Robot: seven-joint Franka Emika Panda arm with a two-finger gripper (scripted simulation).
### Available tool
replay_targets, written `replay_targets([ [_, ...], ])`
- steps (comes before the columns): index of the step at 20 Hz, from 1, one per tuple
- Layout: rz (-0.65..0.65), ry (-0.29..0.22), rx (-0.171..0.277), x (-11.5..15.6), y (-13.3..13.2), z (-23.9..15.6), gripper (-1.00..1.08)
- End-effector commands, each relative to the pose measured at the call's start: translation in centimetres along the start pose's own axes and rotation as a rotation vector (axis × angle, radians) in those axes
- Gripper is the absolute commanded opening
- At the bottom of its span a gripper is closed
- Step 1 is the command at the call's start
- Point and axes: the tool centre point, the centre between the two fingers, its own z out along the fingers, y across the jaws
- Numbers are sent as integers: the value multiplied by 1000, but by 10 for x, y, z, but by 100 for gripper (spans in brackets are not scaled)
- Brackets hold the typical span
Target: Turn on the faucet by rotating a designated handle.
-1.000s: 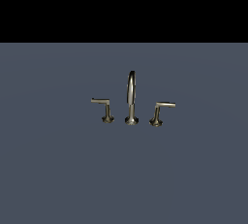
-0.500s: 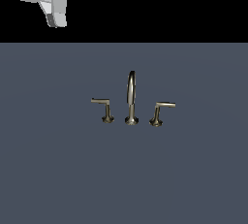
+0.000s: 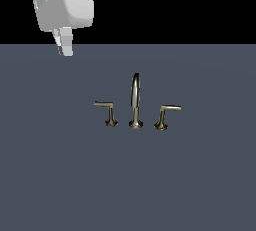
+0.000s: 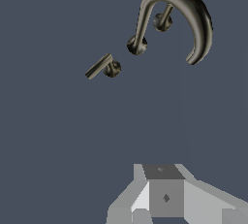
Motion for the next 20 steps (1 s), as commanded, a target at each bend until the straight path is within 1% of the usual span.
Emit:
replay_targets([
  [1, 49, -1, 2, 5, -10, 11, -100],
  [11, 231, -4, 5, 27, -42, 52, -100],
  [20, 397, -3, 5, 53, -67, 90, -100],
])
